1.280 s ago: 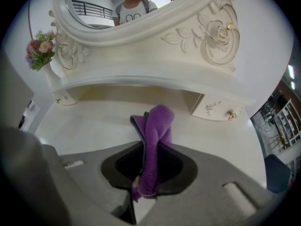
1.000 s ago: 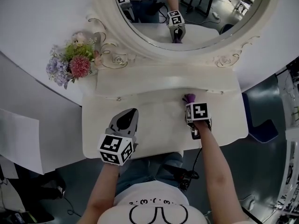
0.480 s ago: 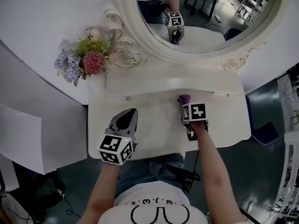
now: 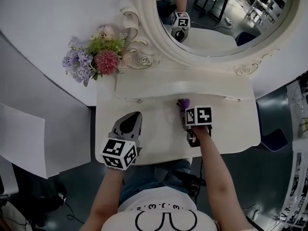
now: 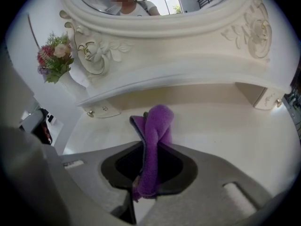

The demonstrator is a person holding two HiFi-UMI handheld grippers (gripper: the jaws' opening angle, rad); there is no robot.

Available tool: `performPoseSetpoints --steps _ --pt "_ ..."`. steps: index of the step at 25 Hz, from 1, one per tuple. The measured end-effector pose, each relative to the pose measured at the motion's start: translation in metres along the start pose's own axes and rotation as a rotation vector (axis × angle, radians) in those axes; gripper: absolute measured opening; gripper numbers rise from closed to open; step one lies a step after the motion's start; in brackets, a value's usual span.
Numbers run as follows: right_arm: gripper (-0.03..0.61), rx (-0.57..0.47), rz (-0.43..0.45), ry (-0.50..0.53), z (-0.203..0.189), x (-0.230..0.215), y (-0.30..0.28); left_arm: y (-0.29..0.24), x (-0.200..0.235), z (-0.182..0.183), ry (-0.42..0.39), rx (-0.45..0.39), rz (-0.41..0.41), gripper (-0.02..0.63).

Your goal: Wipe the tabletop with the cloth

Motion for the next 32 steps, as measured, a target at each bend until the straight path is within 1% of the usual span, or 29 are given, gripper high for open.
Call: performPoseSetpoints --steps 5,11,20,26,29,32 --pt "0.067 0.014 0.047 0.05 0.001 0.034 -0.011 0.006 0.012 -0.002 0.014 -0.003 0.015 -0.003" --pt "0.067 0.029 0.058 0.111 0.003 0.065 -0.02 0.015 0.023 -0.002 0.042 -0.021 0.034 -0.002" --pt "0.067 0.055 0.087 0.208 0.004 0.117 -0.033 0.026 0.036 -0.008 0.056 -0.021 0.064 -0.003" --pt "0.067 0.075 0.064 0.291 0.009 0.15 -0.044 0.035 0.049 -0.007 0.068 -0.033 0.09 -0.003" --pt "0.067 0.086 0.046 0.292 0.012 0.16 -0.047 0.039 0.057 -0.006 0.076 -0.043 0.106 -0.003" --pt "0.067 0.104 0.079 0.267 0.012 0.172 -0.051 0.045 0.066 -0.006 0.088 -0.051 0.126 -0.002"
Point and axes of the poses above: the fingertips, and each gripper's own axes: y backward along the fingers, x to its left, z out of its top, the point moved 7 cm from there along y, backward along the fingers, and after that the axes turned 6 degrees about x, right-handed, at the moved point
